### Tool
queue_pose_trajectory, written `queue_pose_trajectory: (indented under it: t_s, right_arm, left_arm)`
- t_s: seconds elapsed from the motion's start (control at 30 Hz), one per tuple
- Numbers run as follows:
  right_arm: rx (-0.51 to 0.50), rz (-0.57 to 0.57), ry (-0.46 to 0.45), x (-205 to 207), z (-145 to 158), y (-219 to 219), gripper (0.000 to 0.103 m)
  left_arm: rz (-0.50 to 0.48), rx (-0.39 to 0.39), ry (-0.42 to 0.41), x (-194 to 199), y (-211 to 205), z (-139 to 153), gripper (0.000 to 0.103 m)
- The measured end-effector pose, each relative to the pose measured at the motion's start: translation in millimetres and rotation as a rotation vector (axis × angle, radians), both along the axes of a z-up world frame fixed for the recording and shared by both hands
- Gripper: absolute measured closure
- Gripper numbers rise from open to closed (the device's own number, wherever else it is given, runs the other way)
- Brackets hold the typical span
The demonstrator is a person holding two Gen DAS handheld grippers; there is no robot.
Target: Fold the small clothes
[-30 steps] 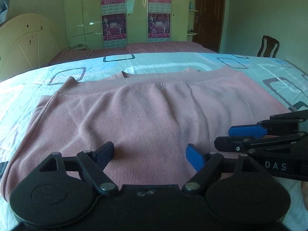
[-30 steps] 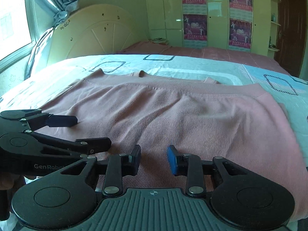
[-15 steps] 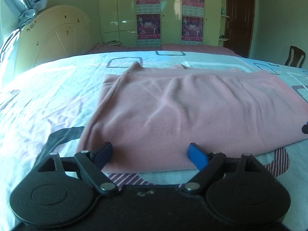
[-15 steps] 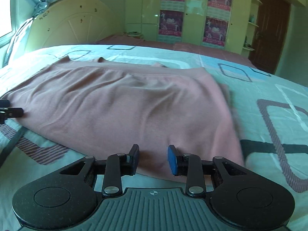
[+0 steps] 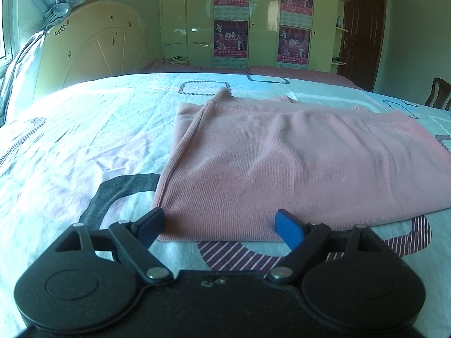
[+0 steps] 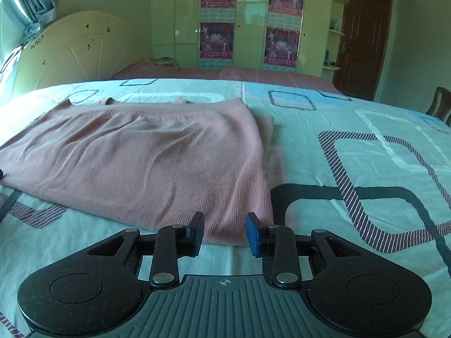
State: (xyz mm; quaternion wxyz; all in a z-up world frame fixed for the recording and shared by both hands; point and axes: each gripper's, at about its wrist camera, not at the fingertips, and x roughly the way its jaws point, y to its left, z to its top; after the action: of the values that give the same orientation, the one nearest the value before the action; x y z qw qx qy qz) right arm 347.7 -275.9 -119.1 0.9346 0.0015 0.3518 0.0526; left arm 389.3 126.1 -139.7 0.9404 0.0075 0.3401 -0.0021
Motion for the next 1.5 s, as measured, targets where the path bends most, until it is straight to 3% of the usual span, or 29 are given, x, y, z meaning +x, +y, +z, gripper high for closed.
queue_pose_trajectory:
  t_s: [0.13,0.47,0.63,0.73,0.83,0.93,0.97,1.07,1.2,1.37,1.43,1.5]
  right_arm:
    - [-0.049,0.006,0.076,12,-15,-2,0.071]
    - [-0.056,0.005,0.069,2,-16,-3,0.072]
    - [0.023,-0.039,0.044,-12,-1,-12,0.072]
    - [0.06,-0.047,0.019,-25,8,-16,0.072]
    - [0.092,-0.027,-0.001,-33,17,-16,0.094]
    - [0.137,-0.015,-0.016,-34,25,-12,0.095]
    - [0.151,-0.007,-0.016,-33,27,-9,0.095]
    - [0.189,0.022,-0.023,-26,33,4,0.095]
    - [0.229,0.066,-0.028,-10,41,27,0.095]
    - [0.31,0.107,-0.014,23,44,53,0.095]
    - [0.343,0.132,-0.003,39,44,65,0.103]
    - [0.344,0.148,0.0,56,43,78,0.103]
  left_arm:
    - [-0.004,-0.008,0.013,4,4,-1,0.016]
    - [0.01,0.004,0.029,1,3,0,0.017]
    - [0.05,-0.003,0.055,-4,2,8,0.015]
    - [0.073,-0.037,0.047,-14,6,12,0.019]
    - [0.083,-0.094,0.036,-24,5,19,0.022]
    - [0.101,-0.258,0.062,-28,9,22,0.034]
    - [0.117,-0.369,0.085,-28,12,19,0.037]
    - [0.22,-0.607,0.118,-28,27,2,0.04]
    - [0.344,-0.819,0.088,-18,49,-13,0.047]
    - [0.388,-0.882,0.055,10,62,-19,0.048]
    - [0.391,-0.89,0.035,21,63,-22,0.049]
    - [0.391,-0.885,0.019,33,64,-24,0.053]
